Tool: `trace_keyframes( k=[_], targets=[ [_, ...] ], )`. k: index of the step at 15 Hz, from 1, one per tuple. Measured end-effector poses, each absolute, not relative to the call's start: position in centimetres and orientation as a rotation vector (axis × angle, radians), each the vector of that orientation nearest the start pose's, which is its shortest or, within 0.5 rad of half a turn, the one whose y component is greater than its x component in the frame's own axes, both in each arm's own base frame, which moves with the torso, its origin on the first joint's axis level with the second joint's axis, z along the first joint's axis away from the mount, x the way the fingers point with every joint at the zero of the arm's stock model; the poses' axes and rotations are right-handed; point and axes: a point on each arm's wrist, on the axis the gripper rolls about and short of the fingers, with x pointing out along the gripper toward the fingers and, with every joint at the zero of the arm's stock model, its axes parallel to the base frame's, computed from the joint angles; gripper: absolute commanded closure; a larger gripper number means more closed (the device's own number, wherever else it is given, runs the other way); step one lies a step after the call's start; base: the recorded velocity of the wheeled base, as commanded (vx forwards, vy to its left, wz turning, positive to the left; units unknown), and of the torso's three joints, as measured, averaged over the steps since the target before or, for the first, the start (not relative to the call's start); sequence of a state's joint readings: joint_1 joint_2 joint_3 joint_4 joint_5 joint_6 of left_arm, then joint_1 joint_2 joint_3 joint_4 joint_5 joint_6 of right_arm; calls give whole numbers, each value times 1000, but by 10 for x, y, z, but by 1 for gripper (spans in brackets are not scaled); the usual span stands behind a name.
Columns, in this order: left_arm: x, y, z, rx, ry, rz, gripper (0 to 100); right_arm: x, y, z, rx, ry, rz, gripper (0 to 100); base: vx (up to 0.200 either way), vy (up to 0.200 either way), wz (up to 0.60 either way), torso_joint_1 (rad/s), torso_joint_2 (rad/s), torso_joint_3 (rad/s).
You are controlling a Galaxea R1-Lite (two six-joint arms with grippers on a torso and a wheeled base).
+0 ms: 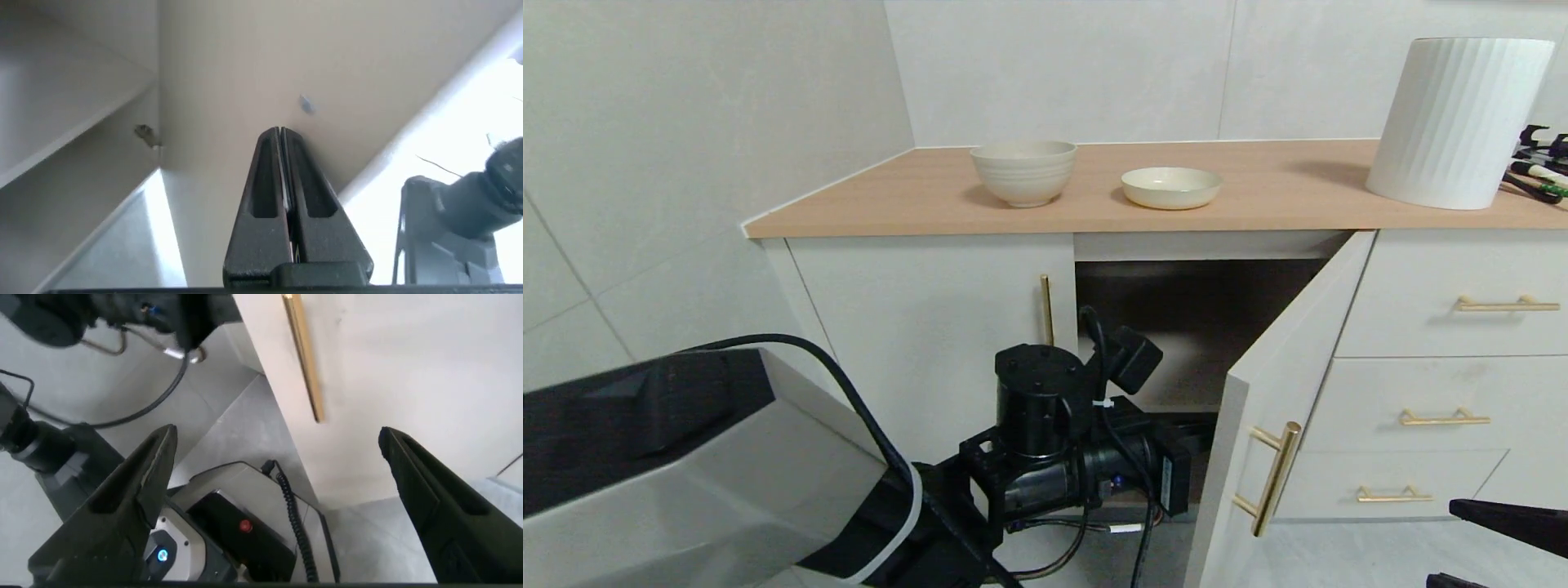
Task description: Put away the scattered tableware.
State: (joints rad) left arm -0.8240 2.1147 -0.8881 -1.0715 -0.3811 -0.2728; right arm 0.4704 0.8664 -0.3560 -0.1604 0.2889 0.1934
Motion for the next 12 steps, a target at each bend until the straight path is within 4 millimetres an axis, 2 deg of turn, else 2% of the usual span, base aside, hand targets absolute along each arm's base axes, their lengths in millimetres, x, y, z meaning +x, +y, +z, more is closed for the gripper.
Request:
trace_keyframes(
  k=[2, 5, 12],
  targets=[
    [261, -293, 105, -202, 329, -1166, 100, 77, 47, 175, 150, 424, 715, 0, 0, 0, 0, 0, 0, 0],
    [264, -298, 109, -222, 342, -1166, 100, 77, 46, 175, 150, 422, 716, 0, -200, 0, 0, 2, 4, 4],
    [277, -311, 116, -232, 357, -1170, 100, 75, 47, 175, 153, 421, 747, 0, 0, 0, 0, 0, 0, 0]
  ],
)
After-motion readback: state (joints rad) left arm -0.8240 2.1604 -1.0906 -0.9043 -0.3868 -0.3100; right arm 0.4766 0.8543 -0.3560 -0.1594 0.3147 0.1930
